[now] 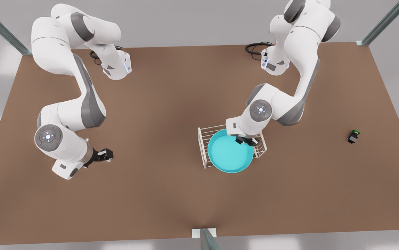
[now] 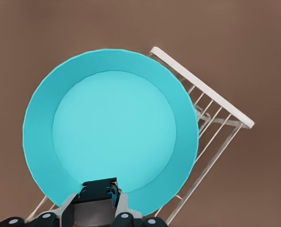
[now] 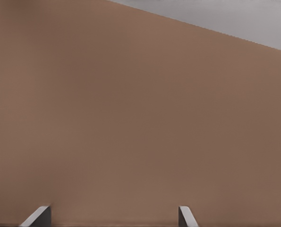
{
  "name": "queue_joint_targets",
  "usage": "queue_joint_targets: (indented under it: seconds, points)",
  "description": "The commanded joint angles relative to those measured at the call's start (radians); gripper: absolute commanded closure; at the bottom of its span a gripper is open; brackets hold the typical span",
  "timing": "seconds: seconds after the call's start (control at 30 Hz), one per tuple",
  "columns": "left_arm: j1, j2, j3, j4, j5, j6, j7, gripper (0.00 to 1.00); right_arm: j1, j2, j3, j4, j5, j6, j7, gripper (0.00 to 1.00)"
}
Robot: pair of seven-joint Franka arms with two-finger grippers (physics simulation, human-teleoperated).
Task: Place the plate on the shelf with right arm and place the red button switch in the plate with left arm
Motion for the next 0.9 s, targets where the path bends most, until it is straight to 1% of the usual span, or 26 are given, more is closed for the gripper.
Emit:
queue_joint_targets:
  seconds: [0.0,0.07,0.1,0.13,0.17,0.2,0.23,0.27,0.3,0.4,0.47,0.53,0.6,0.63,0.67,0.73,0.87]
  points:
    - [-0.021,0.019,-0.001,0.019,-0.008,0.029,-0.672,0.55,0.006,-0.006,0.001,0.001,-0.015,-0.031,-0.030,0.00]
    - [-0.023,0.047,-0.007,0.035,-0.008,0.051,-0.697,0.55,0.012,-0.007,-0.002,0.002,-0.016,-0.031,-0.042,0.00]
    - [-0.031,0.051,-0.009,0.031,-0.005,0.049,-0.711,0.55,-0.007,-0.004,-0.035,0.004,-0.012,-0.028,-0.128,0.00]
    - [-0.041,0.058,-0.007,0.027,-0.002,0.049,-0.726,0.55,-0.002,-0.004,-0.137,0.004,0.034,-0.016,-0.234,0.00]
    - [-0.058,0.071,-0.007,0.030,0.000,0.052,-0.748,0.55,0.025,-0.003,-0.228,-0.001,0.138,-0.011,-0.242,0.00]
    - [-0.064,0.074,-0.007,0.033,0.000,0.061,-0.757,0.55,0.067,-0.004,-0.272,-0.001,0.151,-0.014,-0.226,0.00]
    - [-0.064,0.074,-0.007,0.033,0.001,0.066,-0.758,0.54,0.065,-0.004,-0.272,-0.001,0.146,-0.014,-0.223,0.00]
    - [-0.064,0.074,-0.007,0.033,0.001,0.068,-0.758,0.38,0.069,-0.004,-0.267,0.001,0.142,-0.013,-0.217,0.00]
    - [-0.064,0.074,-0.006,0.033,0.007,0.068,-0.755,0.00,0.070,-0.004,-0.266,0.004,0.140,-0.013,-0.217,0.00]
    - [-0.055,0.065,-0.001,0.035,0.007,0.066,-0.754,0.00,0.070,-0.004,-0.266,0.004,0.142,-0.013,-0.229,0.00]
    - [0.015,-0.015,0.007,0.031,0.012,0.052,-0.743,0.00,0.069,-0.004,-0.266,0.004,0.143,-0.013,-0.232,0.00]
    - [0.043,-0.024,0.020,0.033,0.027,0.052,-0.742,0.00,0.069,-0.004,-0.266,0.005,0.143,-0.011,-0.234,0.00]
    - [0.101,-0.038,0.020,0.033,0.032,0.051,-0.740,0.00,0.067,-0.004,-0.266,0.005,0.143,-0.011,-0.234,0.00]
    - [0.132,-0.039,0.016,0.035,0.029,0.039,-0.719,0.00,0.067,-0.004,-0.266,0.005,0.143,-0.011,-0.234,0.00]
    - [0.161,-0.039,0.017,0.039,0.029,-0.015,-0.610,0.00,0.069,-0.004,-0.266,0.005,0.143,-0.011,-0.234,0.00]
    - [0.239,-0.038,0.016,0.059,0.029,-0.020,-0.490,0.00,0.069,-0.004,-0.266,0.005,0.145,-0.011,-0.236,0.00]
    - [0.245,-0.038,0.014,0.061,0.029,-0.026,-0.485,0.00,0.069,-0.004,-0.266,0.007,0.145,-0.011,-0.236,0.00]
